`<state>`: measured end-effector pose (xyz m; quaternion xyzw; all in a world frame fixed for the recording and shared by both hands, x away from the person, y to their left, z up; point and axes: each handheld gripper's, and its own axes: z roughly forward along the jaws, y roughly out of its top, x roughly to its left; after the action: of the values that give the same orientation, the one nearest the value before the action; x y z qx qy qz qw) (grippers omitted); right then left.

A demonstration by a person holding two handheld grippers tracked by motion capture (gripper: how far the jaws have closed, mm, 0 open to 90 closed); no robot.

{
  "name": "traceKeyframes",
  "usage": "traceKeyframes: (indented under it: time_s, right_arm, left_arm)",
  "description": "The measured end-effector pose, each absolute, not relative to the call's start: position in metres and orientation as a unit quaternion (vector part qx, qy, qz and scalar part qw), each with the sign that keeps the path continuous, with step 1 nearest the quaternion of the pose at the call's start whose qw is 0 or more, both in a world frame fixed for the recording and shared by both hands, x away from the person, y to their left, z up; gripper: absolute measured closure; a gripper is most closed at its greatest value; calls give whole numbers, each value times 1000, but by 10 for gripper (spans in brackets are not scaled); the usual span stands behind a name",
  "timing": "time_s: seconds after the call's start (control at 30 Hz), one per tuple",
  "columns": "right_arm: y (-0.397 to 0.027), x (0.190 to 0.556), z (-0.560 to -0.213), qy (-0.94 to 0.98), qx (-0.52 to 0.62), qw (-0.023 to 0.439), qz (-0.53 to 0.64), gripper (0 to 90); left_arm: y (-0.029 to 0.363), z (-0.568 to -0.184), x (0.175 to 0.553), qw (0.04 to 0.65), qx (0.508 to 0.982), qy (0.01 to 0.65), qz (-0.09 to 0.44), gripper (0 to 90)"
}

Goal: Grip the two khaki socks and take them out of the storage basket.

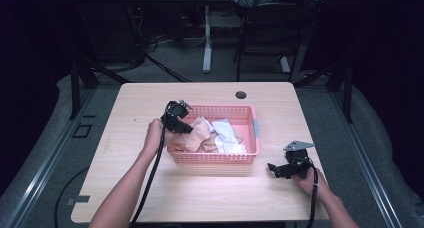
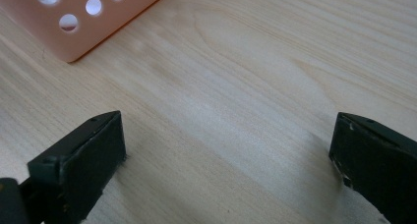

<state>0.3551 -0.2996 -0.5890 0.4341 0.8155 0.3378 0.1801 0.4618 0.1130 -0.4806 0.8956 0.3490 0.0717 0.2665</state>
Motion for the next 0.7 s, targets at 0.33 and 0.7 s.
traceKeyframes:
  time_s: [0.33, 0.7]
  right_arm:
    - [-300, 355, -589, 815, 434, 180, 338, 0]
    - [-300, 355, -589, 816, 434, 180, 337, 0]
  left_arm:
    - [114, -456, 457, 282, 893, 338, 93, 850]
    - [119, -434, 455, 295, 887, 337, 110, 851]
